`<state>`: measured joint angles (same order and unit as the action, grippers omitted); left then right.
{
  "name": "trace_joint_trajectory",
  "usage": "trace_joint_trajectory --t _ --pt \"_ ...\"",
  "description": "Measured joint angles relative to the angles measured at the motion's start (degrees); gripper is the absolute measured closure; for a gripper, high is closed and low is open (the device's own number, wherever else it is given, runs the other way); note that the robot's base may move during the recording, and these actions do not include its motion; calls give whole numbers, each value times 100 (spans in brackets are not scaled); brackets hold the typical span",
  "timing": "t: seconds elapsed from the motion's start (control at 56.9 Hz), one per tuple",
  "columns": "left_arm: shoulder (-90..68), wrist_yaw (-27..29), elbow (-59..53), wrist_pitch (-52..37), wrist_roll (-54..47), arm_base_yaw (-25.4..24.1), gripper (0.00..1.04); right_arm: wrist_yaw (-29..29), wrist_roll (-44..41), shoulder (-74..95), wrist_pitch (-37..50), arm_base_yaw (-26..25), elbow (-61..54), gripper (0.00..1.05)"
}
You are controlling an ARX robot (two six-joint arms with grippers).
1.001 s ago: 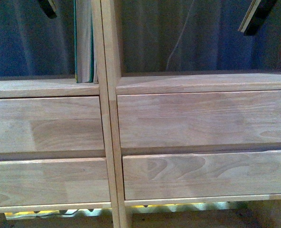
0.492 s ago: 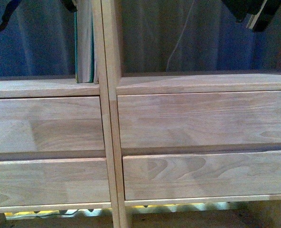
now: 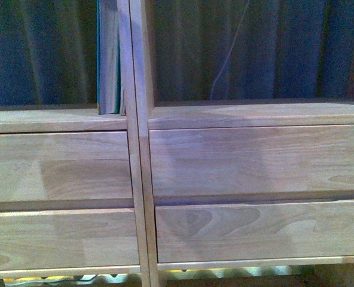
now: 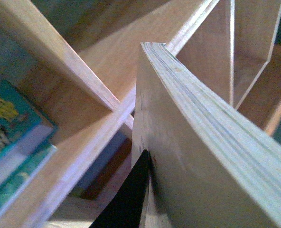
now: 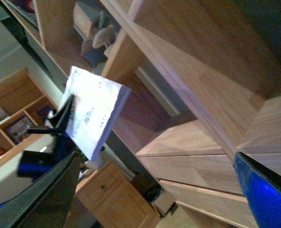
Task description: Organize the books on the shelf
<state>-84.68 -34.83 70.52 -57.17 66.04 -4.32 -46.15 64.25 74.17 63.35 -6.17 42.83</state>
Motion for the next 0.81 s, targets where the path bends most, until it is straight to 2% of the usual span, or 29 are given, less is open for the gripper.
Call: trace_joint_trajectory --t 0.123,0.228,0.422,0.597,0.72,0.808 --pt "190 203 111 1084 -1255 -57 88 -199 -297 -205 -144 -516 -271 7" --pt "-57 839 411 1965 -2804 -57 88 -348 -297 -498 157 -1150 -640 7" --pt "-955 1816 1294 2286 -5272 -39 88 -951 -201 -1270 734 -2055 -1357 7" --pt "-1821 2009 2420 2656 -6264 70 88 -1423 -297 -1991 804 -3014 -2000 7" --pt "-2249 2011 2957 2850 -6581 269 88 -1565 -807 -2470 260 -3440 -2205 7" --pt "-2514 2028 3307 3047 -6736 396 88 -1690 -1032 -2750 190 -3683 -2284 7"
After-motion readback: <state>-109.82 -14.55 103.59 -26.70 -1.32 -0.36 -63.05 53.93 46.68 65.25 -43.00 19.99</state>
